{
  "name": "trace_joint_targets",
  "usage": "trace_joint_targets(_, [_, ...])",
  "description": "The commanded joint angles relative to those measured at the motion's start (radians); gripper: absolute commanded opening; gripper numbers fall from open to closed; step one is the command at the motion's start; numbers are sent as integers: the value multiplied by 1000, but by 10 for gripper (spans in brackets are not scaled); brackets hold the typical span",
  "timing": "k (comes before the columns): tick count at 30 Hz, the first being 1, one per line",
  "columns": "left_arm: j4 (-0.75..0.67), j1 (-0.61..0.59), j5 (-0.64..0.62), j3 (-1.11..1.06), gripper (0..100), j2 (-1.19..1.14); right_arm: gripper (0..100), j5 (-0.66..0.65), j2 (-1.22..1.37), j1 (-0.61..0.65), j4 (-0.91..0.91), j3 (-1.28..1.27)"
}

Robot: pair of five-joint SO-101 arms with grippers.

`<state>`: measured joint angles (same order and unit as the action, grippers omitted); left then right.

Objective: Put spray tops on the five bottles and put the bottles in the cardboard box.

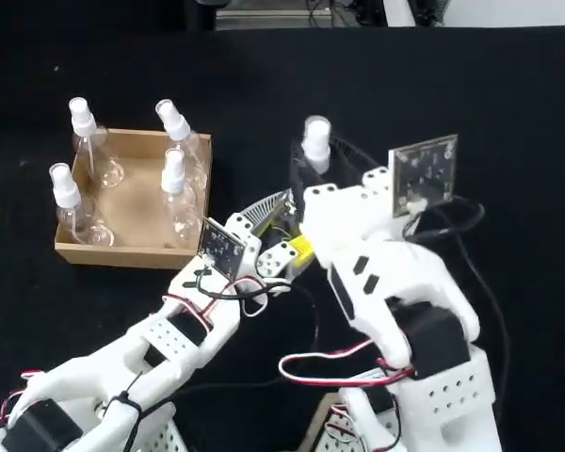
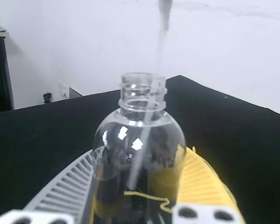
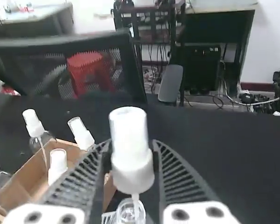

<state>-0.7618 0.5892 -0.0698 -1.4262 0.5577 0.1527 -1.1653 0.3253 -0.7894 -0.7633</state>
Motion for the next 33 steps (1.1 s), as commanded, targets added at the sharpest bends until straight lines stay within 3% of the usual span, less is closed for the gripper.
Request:
trace_joint_targets(1, [-23, 2, -15, 28, 30, 15, 138, -9, -44, -9, -38, 24])
trace_joint_targets(11, [-21, 1, -15, 28, 30, 12, 162, -15, -51, -25, -147, 166])
trace_joint_targets(17, [-25, -7, -8, 33, 30, 28, 162, -32, -41, -249, -354, 315])
trace_joint_targets(24, [-18, -82, -6, 24, 30, 210, 162, -143, -5, -462, -364, 168])
trace_joint_targets(30, [-15, -111, -6, -111, 29, 488, 162, -135, 45, -468, -272, -27])
trace_joint_targets(33, [133, -189, -8, -120, 29, 638, 162, -135, 54, -466, -213, -91])
